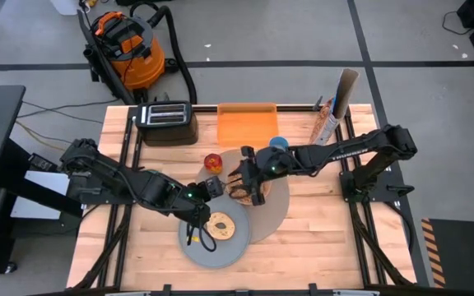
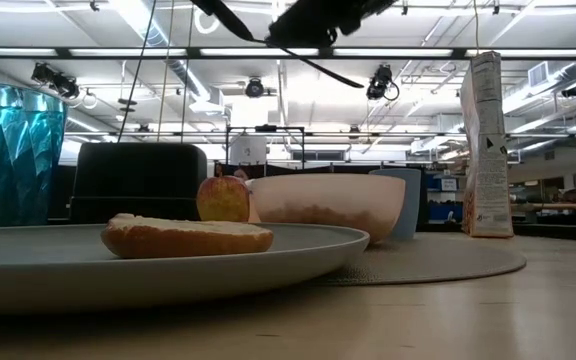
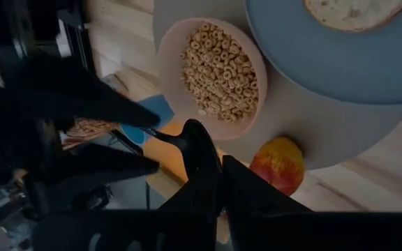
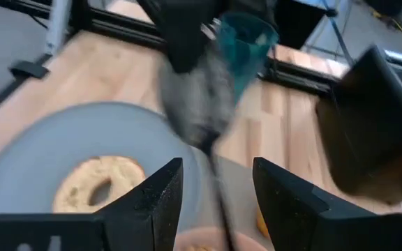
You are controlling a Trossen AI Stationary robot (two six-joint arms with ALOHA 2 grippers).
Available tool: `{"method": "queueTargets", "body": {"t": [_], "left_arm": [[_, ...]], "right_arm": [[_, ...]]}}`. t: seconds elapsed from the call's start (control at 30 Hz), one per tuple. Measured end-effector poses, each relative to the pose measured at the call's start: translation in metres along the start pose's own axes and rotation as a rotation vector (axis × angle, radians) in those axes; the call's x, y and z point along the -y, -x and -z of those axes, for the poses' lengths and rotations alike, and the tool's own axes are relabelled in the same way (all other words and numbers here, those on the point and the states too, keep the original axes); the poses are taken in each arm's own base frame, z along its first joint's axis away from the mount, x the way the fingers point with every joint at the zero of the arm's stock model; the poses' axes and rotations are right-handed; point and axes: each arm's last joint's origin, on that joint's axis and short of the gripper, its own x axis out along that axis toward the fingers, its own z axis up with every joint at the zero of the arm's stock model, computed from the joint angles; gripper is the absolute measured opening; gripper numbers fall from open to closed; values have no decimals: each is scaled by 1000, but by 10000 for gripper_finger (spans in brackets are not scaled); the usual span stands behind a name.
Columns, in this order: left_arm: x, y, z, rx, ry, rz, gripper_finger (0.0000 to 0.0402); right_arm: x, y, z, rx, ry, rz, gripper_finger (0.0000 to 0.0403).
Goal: Arrange a breakfast setting
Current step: Put the black spoon on the gray placemat to the right of the pink bowl
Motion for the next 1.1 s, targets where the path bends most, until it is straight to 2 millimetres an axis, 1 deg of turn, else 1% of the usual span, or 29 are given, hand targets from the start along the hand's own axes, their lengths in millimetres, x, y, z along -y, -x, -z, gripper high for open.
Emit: {"method": "queueTargets", "body": {"t": [0.17,0.27,0.33,0.83,0.97,1.1], "left_arm": [[-1,0,1,-20,-52,-12,18],[-2,-2,3,-24,-61,-15,18],[-3,-3,4,-29,-52,-13,18],[-4,-3,4,-21,-28,-19,20],[-5,-3,3,-20,-15,-31,34],[-6,-3,3,-16,22,-38,57]], "right_arm": [[9,0,7,-47,-17,-6,169],[10,0,7,-33,-11,-67,154],[10,0,7,-35,6,-58,143],[9,0,7,-40,15,-46,25],[9,0,8,-46,12,-49,22],[9,0,8,-52,7,-47,28]]}}
